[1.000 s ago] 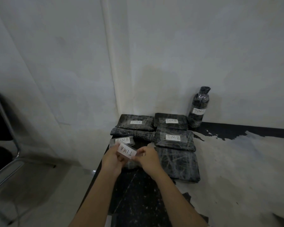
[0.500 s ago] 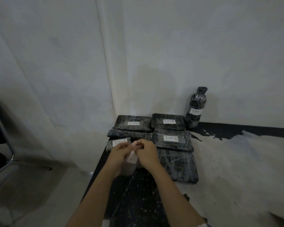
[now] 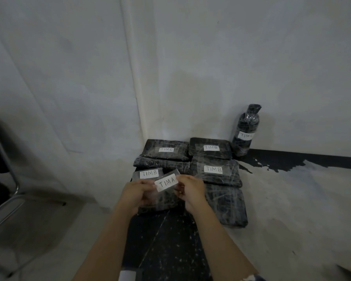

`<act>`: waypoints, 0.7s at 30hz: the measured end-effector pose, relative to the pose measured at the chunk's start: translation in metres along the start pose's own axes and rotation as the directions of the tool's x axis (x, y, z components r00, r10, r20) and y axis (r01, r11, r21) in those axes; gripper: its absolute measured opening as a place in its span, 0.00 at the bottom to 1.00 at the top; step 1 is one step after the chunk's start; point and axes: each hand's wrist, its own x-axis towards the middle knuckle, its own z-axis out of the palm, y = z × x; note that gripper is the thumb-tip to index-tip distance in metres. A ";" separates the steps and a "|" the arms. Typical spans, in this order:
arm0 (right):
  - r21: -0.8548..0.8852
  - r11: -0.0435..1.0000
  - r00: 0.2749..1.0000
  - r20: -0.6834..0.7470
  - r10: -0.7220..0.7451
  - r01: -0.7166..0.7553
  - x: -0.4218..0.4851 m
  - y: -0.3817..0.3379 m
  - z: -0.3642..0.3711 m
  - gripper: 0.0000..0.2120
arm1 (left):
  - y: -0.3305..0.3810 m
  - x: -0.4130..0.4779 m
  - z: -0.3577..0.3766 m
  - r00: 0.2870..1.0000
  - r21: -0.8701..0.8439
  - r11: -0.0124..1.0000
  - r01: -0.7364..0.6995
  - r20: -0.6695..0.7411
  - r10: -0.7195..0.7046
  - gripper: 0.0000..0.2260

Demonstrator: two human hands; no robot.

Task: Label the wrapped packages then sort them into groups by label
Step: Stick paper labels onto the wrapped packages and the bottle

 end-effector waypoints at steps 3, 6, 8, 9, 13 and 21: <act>-0.112 0.993 1.000 0.001 -0.029 0.029 0.004 0.004 0.000 0.06 | 0.001 0.004 -0.002 0.999 -0.021 1.000 -0.001 -0.049 0.000 0.05; -0.171 0.985 1.000 -0.005 -0.029 0.028 0.009 0.008 0.002 0.08 | -0.003 0.007 -0.005 0.995 -0.079 0.997 0.020 -0.096 -0.028 0.05; -0.184 0.983 1.000 0.007 -0.012 0.013 0.011 0.010 0.004 0.08 | -0.006 0.010 -0.007 0.989 -0.078 0.996 0.041 -0.136 -0.052 0.04; -0.198 0.980 1.000 0.012 -0.019 0.021 0.012 0.011 0.006 0.08 | -0.008 0.012 -0.008 0.985 -0.062 0.997 0.051 -0.159 -0.060 0.03; -0.596 0.771 0.968 0.048 -0.246 0.225 0.012 0.015 0.014 0.08 | -0.019 0.019 -0.010 0.970 -0.024 0.999 0.022 -0.241 -0.028 0.05; -0.983 0.088 0.873 0.101 -0.477 0.161 0.006 0.042 0.017 0.11 | -0.039 0.025 -0.004 0.933 0.288 0.957 -0.034 -0.334 0.134 0.03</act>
